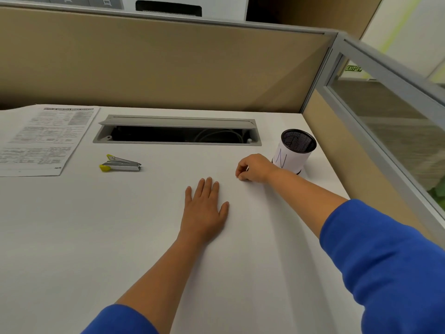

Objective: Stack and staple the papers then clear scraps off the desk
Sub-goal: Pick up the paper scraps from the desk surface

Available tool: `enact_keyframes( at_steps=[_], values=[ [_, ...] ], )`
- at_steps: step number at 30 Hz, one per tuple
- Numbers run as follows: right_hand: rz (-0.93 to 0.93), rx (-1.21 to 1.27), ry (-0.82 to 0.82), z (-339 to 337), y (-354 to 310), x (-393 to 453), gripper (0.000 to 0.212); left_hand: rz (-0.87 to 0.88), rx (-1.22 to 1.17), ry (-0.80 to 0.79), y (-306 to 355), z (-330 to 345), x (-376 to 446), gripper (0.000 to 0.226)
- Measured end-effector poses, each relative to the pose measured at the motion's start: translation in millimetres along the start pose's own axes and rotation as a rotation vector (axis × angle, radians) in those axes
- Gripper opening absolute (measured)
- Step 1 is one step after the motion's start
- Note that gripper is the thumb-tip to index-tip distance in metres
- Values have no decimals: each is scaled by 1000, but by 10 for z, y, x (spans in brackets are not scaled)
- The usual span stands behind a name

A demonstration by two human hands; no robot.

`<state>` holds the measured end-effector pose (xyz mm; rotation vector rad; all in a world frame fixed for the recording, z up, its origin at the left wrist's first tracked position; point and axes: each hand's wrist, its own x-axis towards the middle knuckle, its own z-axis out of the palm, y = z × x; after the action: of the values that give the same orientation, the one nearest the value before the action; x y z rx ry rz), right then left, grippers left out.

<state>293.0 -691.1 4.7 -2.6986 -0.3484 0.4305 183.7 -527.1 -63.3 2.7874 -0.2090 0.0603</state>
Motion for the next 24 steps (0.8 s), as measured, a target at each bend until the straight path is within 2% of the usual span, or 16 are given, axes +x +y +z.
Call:
enact_keyframes(
  at_steps=[9, 14, 19, 24],
  values=[
    [61, -160, 48, 78, -170, -4, 16, 3, 10, 7, -10, 19, -1, 64],
    [104, -81, 131, 125, -156, -33, 15, 5, 14, 7, -17, 27, 12, 64],
    [50, 11, 192, 249, -10, -248, 19, 6, 12, 6, -32, 38, 14, 65],
    [-71, -199, 267, 574, 185, -705, 38, 10, 25, 4, -53, 56, 38, 65]
  ],
)
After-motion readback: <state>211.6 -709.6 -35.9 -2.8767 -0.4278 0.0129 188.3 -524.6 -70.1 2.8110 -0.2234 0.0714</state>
